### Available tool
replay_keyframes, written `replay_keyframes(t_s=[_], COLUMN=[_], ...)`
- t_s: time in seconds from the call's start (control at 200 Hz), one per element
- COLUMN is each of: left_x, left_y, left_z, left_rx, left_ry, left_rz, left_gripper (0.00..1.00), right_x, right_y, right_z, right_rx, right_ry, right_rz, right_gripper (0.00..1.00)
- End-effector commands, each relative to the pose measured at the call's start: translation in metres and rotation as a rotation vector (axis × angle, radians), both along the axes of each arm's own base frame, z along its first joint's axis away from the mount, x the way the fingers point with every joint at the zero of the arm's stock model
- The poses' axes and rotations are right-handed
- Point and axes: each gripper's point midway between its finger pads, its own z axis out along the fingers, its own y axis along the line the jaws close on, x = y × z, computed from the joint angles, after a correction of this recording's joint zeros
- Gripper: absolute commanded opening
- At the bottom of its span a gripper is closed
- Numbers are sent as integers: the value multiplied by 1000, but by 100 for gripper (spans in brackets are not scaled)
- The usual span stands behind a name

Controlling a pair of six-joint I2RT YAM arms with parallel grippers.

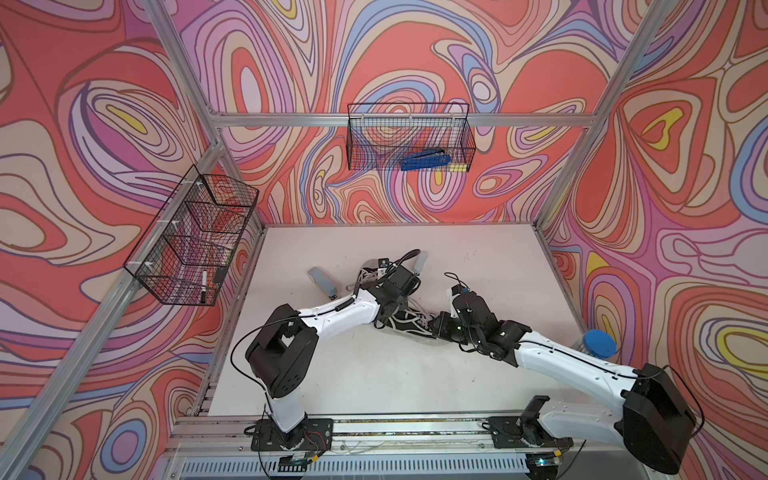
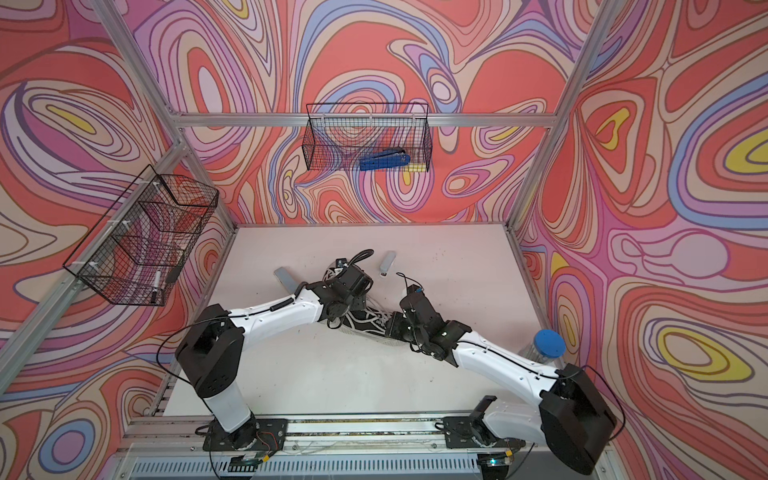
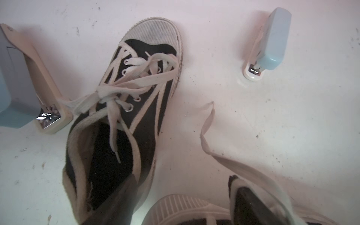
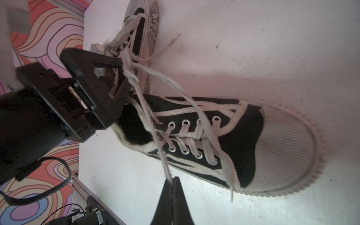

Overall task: Remove the insole from the shoe
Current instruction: Untie the shoelace on the shoe.

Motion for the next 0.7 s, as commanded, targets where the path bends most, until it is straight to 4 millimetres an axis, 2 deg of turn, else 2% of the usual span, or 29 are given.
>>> replay_keyframes(t_s=[0.0,0.2,0.316,0.496,0.696], left_x=[21,16,12,13,18], left_y=[53,57,68,98,121], left_z=[22,11,10,24,44], left_rx=[80,62,82,90,93], left_ry=[-98,-60,-64,-109,-144], left_rz=[190,182,214,289,326], left_gripper=[76,73,73,74,75], right_x=[-14,-20,-25,-33,-28], right_y=[-30,-41,-52,-68,-69], right_z=[-22,-34,-37,-40,-39], right_rx=[-128,-193,-247,-282,-277], right_ry=[75,87,91,99,97], right_rz=[-69,-59,-65,-89,-103], right_gripper=[0,0,0,0,0])
